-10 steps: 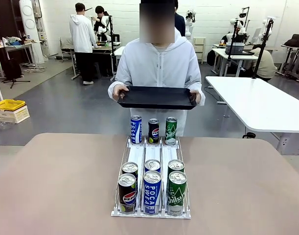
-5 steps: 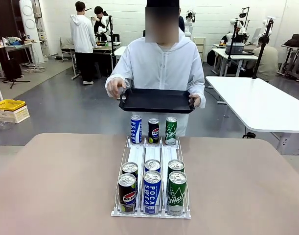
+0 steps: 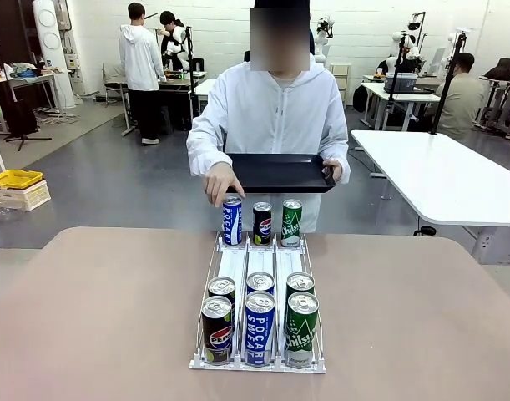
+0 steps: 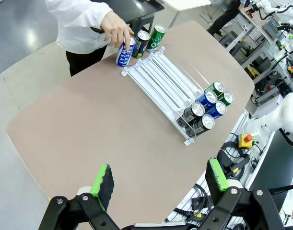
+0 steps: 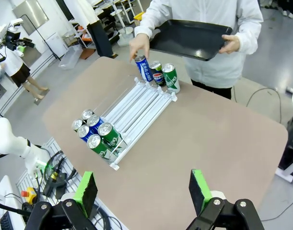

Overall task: Retrieve and hand over the desired beverage to the person.
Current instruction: Pick up a can of the same type that the person held from the Automatic Can Dispenser.

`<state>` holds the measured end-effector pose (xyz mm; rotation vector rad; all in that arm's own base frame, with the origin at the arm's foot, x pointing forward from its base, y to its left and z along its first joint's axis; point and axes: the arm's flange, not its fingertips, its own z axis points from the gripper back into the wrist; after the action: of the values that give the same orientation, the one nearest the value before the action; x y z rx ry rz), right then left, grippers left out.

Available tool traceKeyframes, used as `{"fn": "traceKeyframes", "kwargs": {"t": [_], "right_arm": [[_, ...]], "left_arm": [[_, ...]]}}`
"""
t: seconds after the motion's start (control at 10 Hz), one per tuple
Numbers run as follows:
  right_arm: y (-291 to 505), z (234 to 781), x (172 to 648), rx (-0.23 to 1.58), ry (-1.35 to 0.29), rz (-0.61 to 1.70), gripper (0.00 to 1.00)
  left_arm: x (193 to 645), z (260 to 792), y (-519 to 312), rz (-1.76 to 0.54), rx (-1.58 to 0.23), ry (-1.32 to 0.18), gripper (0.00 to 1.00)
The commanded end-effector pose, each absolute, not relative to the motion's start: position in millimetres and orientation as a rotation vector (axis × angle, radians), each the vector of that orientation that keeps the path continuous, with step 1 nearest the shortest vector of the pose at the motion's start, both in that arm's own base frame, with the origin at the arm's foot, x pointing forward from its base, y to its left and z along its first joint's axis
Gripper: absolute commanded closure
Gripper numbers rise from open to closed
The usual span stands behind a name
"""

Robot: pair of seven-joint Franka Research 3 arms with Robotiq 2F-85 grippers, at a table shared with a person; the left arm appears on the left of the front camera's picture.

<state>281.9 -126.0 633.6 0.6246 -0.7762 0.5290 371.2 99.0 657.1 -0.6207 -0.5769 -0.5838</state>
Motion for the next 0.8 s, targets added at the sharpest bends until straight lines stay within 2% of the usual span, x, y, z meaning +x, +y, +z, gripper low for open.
{"fn": "traceKeyframes", "kwargs": {"t": [0.0, 0.7], "right_arm": [[-126.1, 635.6, 285.0, 0.648, -0.793, 0.548, 0.00], [-126.1, 635.6, 285.0, 0.648, -0.793, 0.548, 0.00]], "left_arm": [[371.7, 657.4, 101.0, -0.606, -0.628, -0.587, 0.00], [371.7, 657.4, 101.0, -0.606, -0.628, -0.587, 0.00]]}}
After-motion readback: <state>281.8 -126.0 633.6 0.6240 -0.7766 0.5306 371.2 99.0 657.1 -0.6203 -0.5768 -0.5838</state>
